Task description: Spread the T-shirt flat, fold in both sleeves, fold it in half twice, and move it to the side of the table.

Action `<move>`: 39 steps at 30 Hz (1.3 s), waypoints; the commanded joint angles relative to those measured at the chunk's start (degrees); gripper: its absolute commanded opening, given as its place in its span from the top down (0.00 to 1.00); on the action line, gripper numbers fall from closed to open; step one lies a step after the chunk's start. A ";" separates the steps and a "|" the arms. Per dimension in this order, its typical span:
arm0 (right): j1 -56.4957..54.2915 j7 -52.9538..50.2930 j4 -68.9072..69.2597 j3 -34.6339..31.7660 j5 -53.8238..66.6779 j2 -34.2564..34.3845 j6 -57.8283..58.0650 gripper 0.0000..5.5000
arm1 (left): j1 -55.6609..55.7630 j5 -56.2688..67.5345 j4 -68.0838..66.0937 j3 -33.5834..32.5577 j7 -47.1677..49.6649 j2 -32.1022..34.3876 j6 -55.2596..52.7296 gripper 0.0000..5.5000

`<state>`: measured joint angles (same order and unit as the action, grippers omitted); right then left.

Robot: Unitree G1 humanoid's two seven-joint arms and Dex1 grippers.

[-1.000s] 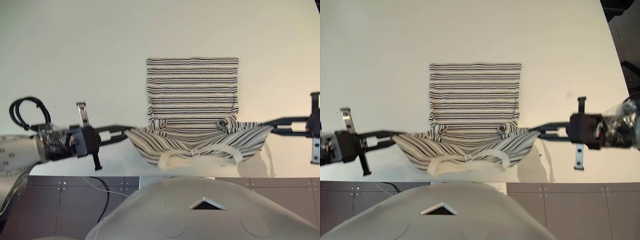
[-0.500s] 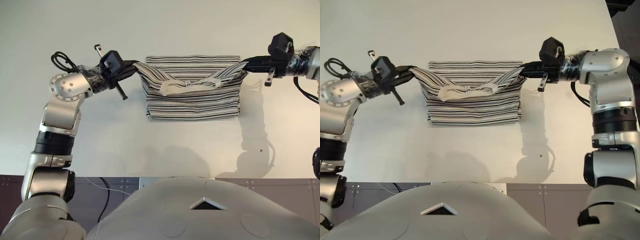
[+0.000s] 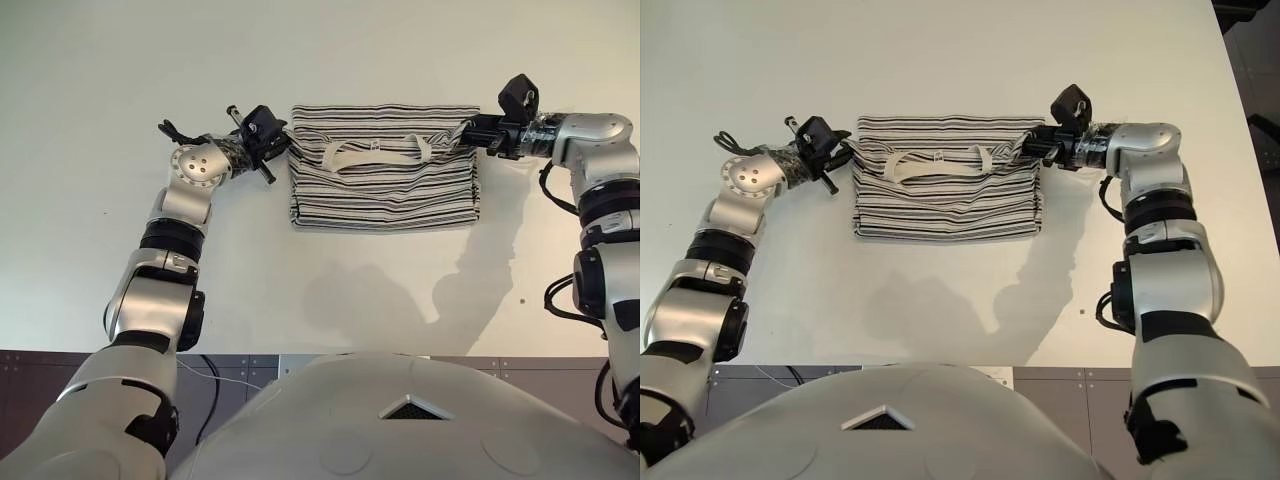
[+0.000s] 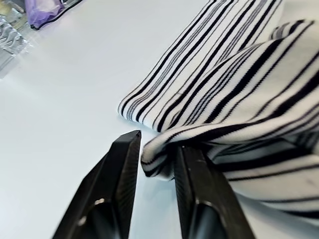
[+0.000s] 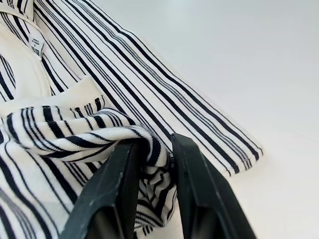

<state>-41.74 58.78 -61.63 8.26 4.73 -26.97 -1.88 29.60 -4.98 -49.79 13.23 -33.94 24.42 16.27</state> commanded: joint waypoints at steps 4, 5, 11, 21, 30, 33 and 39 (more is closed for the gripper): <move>-4.65 -7.84 -4.74 -7.92 3.52 3.46 9.98 0.69 | 4.48 3.20 -6.61 -5.89 2.79 -4.22 -4.27 0.61; -4.77 -11.31 -6.11 -8.08 2.60 3.72 11.08 0.69 | 5.38 3.84 -8.14 -7.02 3.68 -4.67 -6.80 0.59; -2.00 -20.42 -6.98 -6.09 -3.33 3.25 7.90 0.69 | 10.02 5.37 -13.91 -12.69 12.98 -4.46 -17.23 0.41; 4.75 -17.67 17.20 -12.24 4.51 5.69 1.90 0.69 | -1.29 -1.18 21.03 -1.09 2.36 -4.90 -7.33 0.38; 1.85 -20.94 7.50 12.19 -25.80 -1.26 -27.44 0.69 | -14.72 -9.70 44.02 10.91 -3.33 -0.96 -8.86 0.38; -2.48 -24.69 0.14 18.84 -35.18 -3.89 -35.01 0.69 | -20.50 -15.95 42.37 15.00 -3.57 3.15 -8.52 0.38; 0.34 -5.02 -2.61 24.33 -33.78 -7.81 -45.07 0.69 | -20.78 -19.70 32.61 14.85 -0.59 7.89 -5.65 0.38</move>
<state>-45.91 38.30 -64.95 31.50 -32.73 -33.44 -45.83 12.10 -21.52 -11.27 27.74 -32.53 27.55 12.17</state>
